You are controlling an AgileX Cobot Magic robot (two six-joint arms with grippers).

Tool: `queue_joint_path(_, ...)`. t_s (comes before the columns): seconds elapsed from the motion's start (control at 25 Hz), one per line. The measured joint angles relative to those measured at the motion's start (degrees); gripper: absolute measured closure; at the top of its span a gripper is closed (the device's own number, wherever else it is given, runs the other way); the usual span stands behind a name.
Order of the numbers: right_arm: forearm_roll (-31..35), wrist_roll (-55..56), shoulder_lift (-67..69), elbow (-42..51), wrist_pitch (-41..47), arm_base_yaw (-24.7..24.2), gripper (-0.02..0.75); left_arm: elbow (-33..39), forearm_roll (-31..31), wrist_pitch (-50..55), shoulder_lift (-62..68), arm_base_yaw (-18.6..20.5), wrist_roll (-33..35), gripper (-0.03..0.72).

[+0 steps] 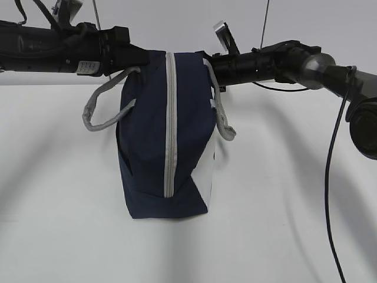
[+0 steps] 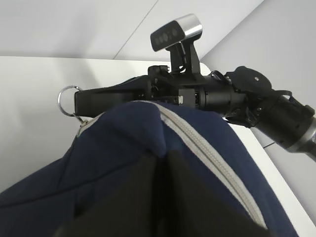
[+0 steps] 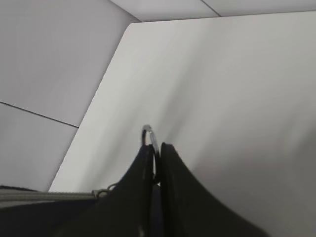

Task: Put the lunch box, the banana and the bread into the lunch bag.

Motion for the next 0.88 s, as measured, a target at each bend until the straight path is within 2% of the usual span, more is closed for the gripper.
queue_joint_path(0.08, 0.29, 0.00, 0.13, 0.14, 1.28, -0.35, 0.662, 0.00, -0.21, 0.92, 0.00, 0.00, 0.00, 0.603)
queue_joint_path(0.28, -0.88, -0.10, 0.77, 0.36, 3.60, -1.68, 0.353, 0.00, -1.03, 2.58, -0.62, 0.00, 0.00, 0.313)
queue_joint_path(0.36, -1.59, -0.10, 0.66, 0.36, 3.59, -1.68, 0.267, 0.00, -1.26, 2.76, -0.75, 0.00, 0.00, 0.248)
queue_joint_path(0.48, -3.04, -0.10, -0.47, 0.36, 3.59, -1.68, 0.230, 0.00, -1.45, 3.00, -0.87, 0.00, 0.00, 0.215)
queue_joint_path(0.68, -4.02, -0.18, -4.95, 0.36, 3.39, -1.68, 0.218, 0.00, -0.94, 3.06, -2.23, 0.89, 0.00, 0.207)
queue_joint_path(0.88, -4.02, -1.12, -10.74, 0.90, 2.36, -1.68, 0.216, -0.05, 2.31, 3.37, -5.80, 4.07, -5.19, 0.207)
